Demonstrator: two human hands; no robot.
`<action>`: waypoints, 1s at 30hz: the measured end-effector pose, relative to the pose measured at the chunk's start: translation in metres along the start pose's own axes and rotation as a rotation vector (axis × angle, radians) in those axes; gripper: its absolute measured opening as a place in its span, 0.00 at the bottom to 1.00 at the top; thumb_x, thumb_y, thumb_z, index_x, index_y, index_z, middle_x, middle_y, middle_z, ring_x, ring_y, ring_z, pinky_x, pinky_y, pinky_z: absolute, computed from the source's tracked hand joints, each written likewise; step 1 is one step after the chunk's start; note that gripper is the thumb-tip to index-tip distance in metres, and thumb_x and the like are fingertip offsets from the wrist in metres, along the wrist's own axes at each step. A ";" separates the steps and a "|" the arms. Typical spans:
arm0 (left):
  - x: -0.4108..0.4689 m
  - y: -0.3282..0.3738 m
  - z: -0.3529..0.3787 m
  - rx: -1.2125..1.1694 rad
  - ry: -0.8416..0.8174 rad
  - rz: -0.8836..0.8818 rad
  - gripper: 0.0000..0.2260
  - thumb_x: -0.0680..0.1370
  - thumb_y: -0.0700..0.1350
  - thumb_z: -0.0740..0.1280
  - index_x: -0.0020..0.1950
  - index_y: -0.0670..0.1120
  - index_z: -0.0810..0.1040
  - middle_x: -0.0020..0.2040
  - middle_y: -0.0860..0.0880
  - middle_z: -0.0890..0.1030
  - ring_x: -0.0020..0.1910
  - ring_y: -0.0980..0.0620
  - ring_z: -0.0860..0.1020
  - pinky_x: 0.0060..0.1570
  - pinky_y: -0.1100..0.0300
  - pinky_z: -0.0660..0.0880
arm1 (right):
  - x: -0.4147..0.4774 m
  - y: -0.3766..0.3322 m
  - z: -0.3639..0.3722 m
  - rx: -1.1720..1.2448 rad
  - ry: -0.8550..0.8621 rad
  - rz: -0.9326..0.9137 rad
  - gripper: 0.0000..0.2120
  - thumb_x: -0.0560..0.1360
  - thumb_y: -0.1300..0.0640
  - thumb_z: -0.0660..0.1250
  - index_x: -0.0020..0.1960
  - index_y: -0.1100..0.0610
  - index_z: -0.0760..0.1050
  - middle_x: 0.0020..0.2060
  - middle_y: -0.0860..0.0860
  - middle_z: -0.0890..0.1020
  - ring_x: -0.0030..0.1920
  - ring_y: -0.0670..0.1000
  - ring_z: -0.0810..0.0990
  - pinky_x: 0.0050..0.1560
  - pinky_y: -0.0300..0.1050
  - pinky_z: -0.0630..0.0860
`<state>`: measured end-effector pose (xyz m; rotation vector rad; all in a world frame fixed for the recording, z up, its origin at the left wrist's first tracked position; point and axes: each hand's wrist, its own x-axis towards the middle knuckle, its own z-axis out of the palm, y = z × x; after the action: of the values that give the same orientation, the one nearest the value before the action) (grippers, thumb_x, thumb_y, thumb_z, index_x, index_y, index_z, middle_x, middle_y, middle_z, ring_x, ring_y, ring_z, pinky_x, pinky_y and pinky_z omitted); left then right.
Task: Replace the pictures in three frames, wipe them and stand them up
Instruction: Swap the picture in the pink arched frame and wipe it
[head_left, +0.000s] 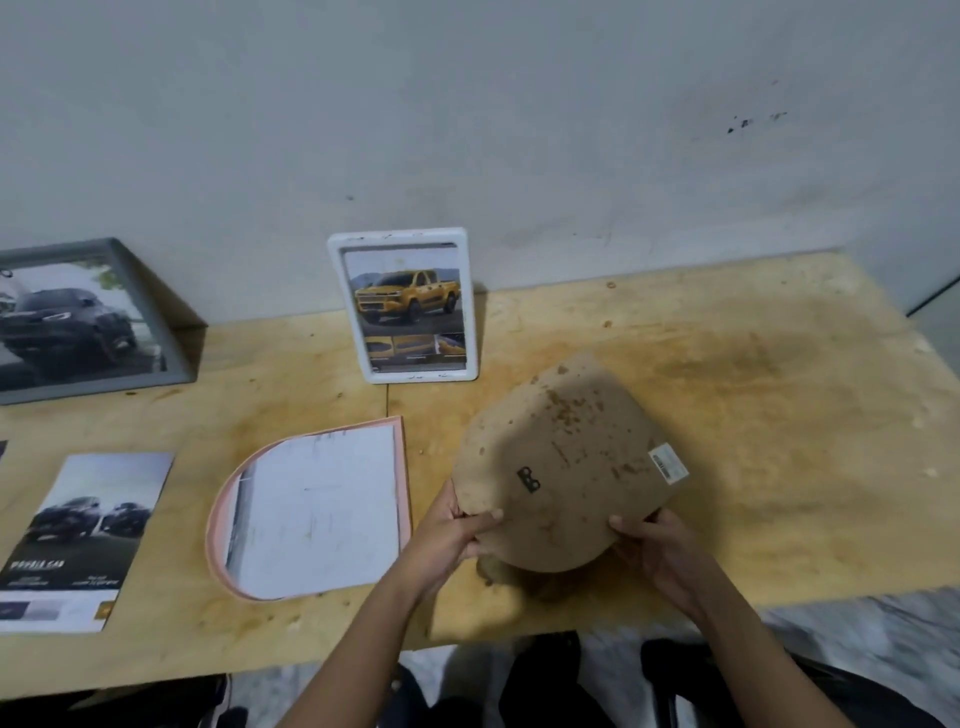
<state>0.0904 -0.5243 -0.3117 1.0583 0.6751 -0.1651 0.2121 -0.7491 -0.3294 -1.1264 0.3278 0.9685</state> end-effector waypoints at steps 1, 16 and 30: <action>-0.008 0.003 -0.014 -0.006 -0.015 0.000 0.32 0.70 0.37 0.72 0.70 0.51 0.64 0.63 0.45 0.77 0.62 0.44 0.76 0.55 0.41 0.76 | 0.001 0.002 0.004 0.001 0.009 -0.011 0.35 0.59 0.63 0.78 0.64 0.63 0.71 0.57 0.59 0.80 0.56 0.59 0.79 0.44 0.47 0.82; -0.083 0.020 -0.246 0.576 0.621 0.196 0.19 0.71 0.34 0.71 0.61 0.39 0.74 0.51 0.39 0.78 0.46 0.44 0.78 0.44 0.55 0.76 | 0.008 0.109 0.192 -0.994 0.135 -0.077 0.09 0.73 0.60 0.70 0.50 0.56 0.71 0.39 0.49 0.76 0.37 0.48 0.76 0.35 0.40 0.73; -0.075 0.007 -0.260 0.878 0.678 0.282 0.22 0.75 0.41 0.67 0.68 0.38 0.68 0.59 0.39 0.72 0.58 0.42 0.71 0.58 0.55 0.68 | 0.005 0.139 0.223 -1.369 0.356 -0.361 0.20 0.75 0.57 0.67 0.66 0.57 0.71 0.48 0.53 0.70 0.46 0.48 0.68 0.45 0.37 0.65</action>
<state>-0.0788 -0.3151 -0.3438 2.0855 1.0868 0.1790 0.0529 -0.5396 -0.3203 -2.5055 -0.3514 0.5863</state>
